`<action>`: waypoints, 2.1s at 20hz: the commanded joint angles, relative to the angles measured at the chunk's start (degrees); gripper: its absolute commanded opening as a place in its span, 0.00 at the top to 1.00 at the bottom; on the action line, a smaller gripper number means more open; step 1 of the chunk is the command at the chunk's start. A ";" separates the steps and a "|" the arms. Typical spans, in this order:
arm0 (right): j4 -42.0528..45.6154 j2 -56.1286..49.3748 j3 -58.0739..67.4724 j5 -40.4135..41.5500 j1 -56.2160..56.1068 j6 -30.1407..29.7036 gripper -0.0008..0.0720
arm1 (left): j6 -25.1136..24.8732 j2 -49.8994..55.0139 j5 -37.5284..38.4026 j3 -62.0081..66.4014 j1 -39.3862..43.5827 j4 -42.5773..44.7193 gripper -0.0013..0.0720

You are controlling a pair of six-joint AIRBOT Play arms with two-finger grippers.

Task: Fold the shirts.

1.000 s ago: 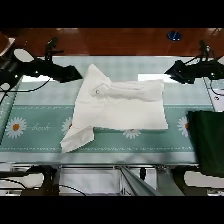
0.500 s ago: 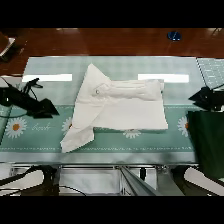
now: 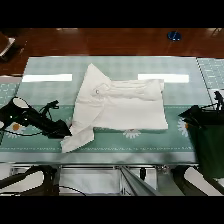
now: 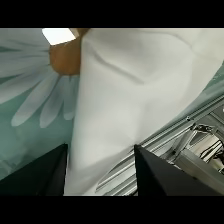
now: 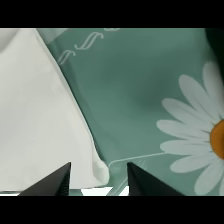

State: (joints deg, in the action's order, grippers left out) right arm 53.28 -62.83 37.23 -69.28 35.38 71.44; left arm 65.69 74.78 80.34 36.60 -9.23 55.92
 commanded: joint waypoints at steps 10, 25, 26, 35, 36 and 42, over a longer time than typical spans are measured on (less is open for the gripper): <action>-0.96 -5.57 -5.86 1.05 -9.14 -0.48 0.43 | -0.55 2.03 -5.57 -0.94 5.27 -1.97 0.96; -11.63 -8.28 42.49 -1.90 -24.17 3.48 0.96 | -0.42 -8.52 -11.96 35.56 0.61 -24.02 0.96; -9.84 -7.04 50.77 -1.62 -23.98 4.83 0.96 | 0.15 -10.88 -15.85 41.83 -0.63 -25.66 0.96; 5.27 13.53 80.26 -3.96 -24.06 10.47 0.96 | 2.05 -29.64 -30.91 70.95 -13.11 -20.33 0.96; 6.34 16.06 80.26 -3.96 -24.06 10.47 0.96 | 2.05 -32.44 -33.20 71.04 -13.84 -16.96 0.96; 13.40 23.30 80.24 -11.72 -24.06 12.52 0.96 | 6.10 -43.87 -30.58 70.95 -13.75 5.62 0.96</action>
State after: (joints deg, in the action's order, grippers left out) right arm 62.67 -42.61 117.01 -76.27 11.33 82.67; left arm 68.55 35.51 47.27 107.02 -22.74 49.10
